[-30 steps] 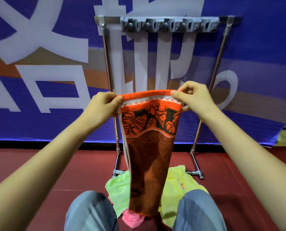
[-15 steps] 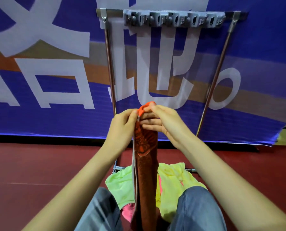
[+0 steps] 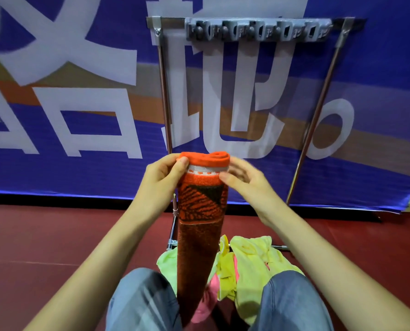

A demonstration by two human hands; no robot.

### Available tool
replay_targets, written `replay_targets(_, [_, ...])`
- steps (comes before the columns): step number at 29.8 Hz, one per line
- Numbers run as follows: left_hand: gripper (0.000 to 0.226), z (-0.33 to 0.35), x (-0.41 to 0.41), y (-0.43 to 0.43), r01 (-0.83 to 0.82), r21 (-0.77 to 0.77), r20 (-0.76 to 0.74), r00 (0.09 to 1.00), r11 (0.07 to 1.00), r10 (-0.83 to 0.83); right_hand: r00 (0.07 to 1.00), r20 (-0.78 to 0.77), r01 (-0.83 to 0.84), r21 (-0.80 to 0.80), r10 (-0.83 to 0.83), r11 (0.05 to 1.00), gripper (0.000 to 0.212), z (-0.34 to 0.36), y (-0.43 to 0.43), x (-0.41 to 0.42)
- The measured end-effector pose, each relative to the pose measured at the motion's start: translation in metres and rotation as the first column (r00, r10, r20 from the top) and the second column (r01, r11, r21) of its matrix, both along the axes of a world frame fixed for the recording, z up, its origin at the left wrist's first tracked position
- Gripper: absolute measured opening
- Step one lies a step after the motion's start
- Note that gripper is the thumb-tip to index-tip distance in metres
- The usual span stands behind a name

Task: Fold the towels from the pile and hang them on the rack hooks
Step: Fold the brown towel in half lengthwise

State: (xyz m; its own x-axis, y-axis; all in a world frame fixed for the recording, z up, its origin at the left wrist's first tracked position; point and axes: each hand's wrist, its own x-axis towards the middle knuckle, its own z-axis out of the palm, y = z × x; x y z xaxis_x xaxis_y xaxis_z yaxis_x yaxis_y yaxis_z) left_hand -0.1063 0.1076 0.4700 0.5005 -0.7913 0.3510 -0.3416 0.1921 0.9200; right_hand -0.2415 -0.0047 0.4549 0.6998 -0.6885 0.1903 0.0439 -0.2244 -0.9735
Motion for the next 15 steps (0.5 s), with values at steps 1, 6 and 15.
replay_targets(1, [0.023,0.002,0.0,0.002,0.001,-0.006,0.006,1.0,1.0,-0.001,1.0,-0.015,-0.019,-0.01,0.019,1.0,0.017,-0.001,0.002,0.001])
replay_targets(6, [0.019,0.014,0.013,0.012,0.015,0.152,0.046,0.999,0.988,-0.023,0.997,0.081,0.017,-0.126,-0.006,0.992,0.014,-0.005,0.008,0.008])
replay_targets(15, [0.036,0.053,0.015,0.006,0.053,0.55,0.27,0.933,0.833,-0.238,0.996,0.057,-0.063,-0.183,0.074,0.981,0.017,-0.007,0.019,0.019])
